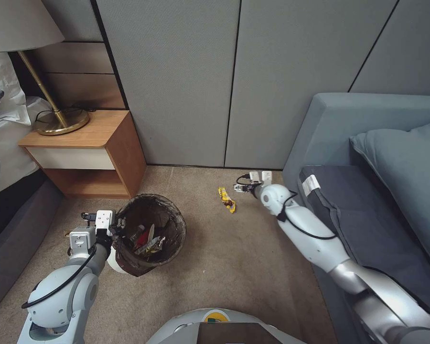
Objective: Pick up the trash bin, then pick up the garbage from the floor and place it into the trash bin.
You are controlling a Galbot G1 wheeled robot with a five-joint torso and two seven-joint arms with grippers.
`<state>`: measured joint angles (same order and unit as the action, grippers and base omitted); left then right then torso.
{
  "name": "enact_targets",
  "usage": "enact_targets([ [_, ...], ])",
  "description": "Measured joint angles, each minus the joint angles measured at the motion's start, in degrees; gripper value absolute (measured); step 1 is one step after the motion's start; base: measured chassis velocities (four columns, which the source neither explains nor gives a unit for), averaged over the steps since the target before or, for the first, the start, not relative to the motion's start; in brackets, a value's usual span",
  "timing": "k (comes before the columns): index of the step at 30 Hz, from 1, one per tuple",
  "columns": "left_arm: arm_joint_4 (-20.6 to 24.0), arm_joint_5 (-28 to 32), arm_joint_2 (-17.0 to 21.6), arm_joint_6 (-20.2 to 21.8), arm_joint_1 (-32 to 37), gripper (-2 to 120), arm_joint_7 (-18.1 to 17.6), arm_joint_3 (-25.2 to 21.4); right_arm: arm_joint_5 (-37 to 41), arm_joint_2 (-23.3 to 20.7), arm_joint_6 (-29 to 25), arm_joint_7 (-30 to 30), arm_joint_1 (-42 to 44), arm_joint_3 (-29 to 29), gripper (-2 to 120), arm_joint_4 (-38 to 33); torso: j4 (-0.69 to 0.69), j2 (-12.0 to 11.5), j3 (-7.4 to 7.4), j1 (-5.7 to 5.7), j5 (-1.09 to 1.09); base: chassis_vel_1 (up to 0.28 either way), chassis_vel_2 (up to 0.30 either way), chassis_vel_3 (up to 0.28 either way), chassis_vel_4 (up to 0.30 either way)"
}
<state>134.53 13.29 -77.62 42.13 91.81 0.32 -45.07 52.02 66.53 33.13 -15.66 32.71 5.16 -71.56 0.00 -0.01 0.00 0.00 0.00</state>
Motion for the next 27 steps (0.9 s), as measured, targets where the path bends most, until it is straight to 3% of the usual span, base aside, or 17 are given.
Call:
enact_targets([
  [7,-0.4,-0.2,-0.3,0.0,-0.1,7,0.0,0.1,-4.6,5.6,-1.2,2.3,-2.7,2.2,100,10.0,-0.01,0.0,0.00,0.00,-0.02,0.000,0.000,0.000,0.000],
  [27,-1.6,-0.3,-0.5,0.0,-0.6,7,0.2,0.7,-16.3,14.2,-5.6,6.8,-9.8,2.1,100,31.9,-0.01,0.0,0.00,0.00,0.00,0.000,0.000,0.000,0.000],
])
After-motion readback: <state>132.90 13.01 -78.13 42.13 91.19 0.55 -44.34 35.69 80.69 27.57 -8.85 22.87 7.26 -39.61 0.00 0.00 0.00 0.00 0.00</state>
